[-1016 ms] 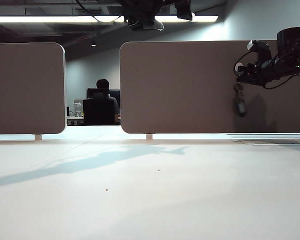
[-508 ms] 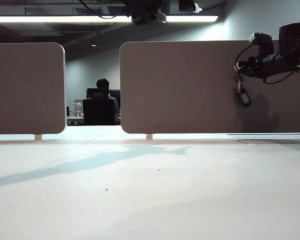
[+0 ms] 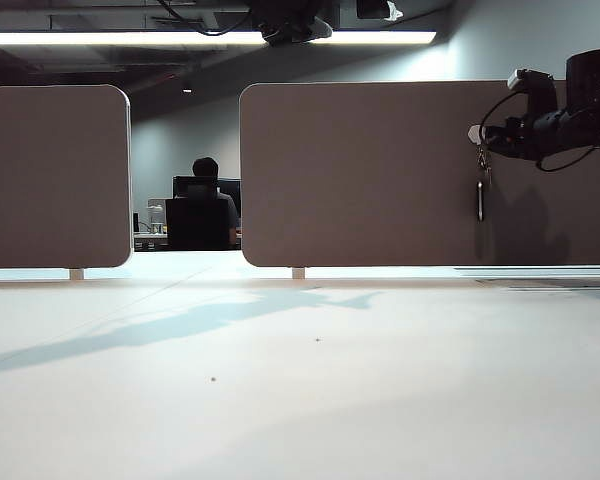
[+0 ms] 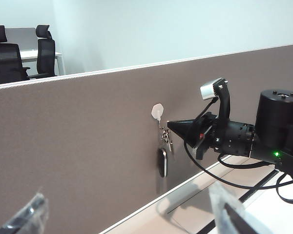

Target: Hang the bunch of keys on the hook.

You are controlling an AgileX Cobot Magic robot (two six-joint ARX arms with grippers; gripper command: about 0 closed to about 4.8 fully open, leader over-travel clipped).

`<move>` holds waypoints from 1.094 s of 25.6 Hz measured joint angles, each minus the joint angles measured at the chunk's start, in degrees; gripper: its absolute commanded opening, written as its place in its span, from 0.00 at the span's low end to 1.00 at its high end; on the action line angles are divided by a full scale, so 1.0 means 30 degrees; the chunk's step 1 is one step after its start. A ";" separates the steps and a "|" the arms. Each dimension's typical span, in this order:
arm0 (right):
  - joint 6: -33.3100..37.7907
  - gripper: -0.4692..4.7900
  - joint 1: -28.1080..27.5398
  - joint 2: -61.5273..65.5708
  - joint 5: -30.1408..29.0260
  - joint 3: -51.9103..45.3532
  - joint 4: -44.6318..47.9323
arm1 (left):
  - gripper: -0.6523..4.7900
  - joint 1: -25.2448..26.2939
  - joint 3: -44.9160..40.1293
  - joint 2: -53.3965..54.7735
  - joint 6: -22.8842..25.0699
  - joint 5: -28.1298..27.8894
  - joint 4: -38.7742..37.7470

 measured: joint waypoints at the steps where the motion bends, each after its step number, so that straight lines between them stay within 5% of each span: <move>1: 0.0000 0.08 -0.0036 0.0000 -0.0051 0.0000 -0.0007 | 1.00 0.0000 0.0000 0.0000 0.0000 0.0000 0.0007; 15: -0.0022 0.08 0.0007 0.0182 0.0036 0.0022 -0.0656 | 1.00 -0.0015 0.0000 0.0000 0.0000 0.0000 -0.0364; 21: -0.0029 0.71 -0.0066 0.0182 0.0342 0.0029 -0.0627 | 1.00 -0.0022 0.0000 0.0000 0.0000 0.0000 -0.0525; 28: -0.0022 0.70 -0.0204 -0.0036 0.0160 -0.0007 -0.1129 | 1.00 -0.0022 -0.0015 -0.0554 0.0000 -0.0015 -0.0860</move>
